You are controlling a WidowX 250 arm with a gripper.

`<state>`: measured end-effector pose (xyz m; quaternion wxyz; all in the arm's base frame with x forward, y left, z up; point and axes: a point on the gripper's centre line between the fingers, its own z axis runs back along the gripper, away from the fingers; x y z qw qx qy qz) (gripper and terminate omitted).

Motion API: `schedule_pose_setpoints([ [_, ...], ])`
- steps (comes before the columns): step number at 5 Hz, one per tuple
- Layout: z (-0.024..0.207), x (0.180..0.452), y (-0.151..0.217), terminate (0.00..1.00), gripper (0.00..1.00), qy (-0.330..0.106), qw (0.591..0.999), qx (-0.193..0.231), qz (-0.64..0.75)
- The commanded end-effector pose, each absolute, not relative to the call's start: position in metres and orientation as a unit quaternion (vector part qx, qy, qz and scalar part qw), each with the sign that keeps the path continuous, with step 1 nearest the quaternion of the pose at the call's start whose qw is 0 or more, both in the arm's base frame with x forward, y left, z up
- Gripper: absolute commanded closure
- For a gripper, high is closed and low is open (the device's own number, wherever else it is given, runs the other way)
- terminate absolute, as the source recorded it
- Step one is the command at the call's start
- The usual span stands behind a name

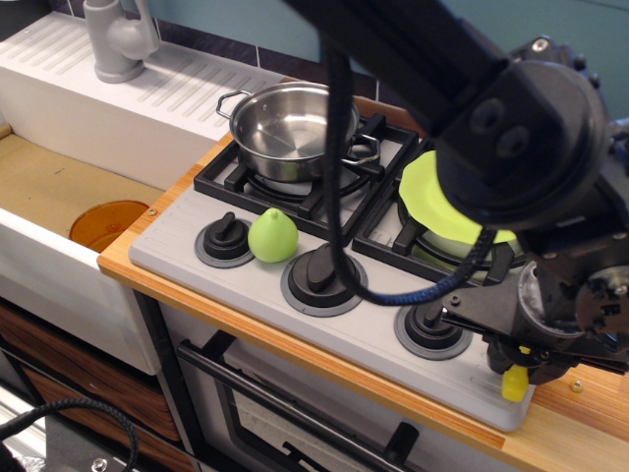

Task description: Put fry on plate and smallpear in pot or pan on stove

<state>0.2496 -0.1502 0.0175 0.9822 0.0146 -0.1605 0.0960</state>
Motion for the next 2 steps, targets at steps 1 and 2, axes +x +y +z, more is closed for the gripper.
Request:
schedule_pose_setpoints([
  [1, 0.037, 0.253, -0.150, 0.00, 1.00, -0.158, 0.983, 0.010, 0.096],
  [2, 0.060, 0.253, -0.145, 0.00, 1.00, -0.146, 0.985, 0.006, 0.092],
])
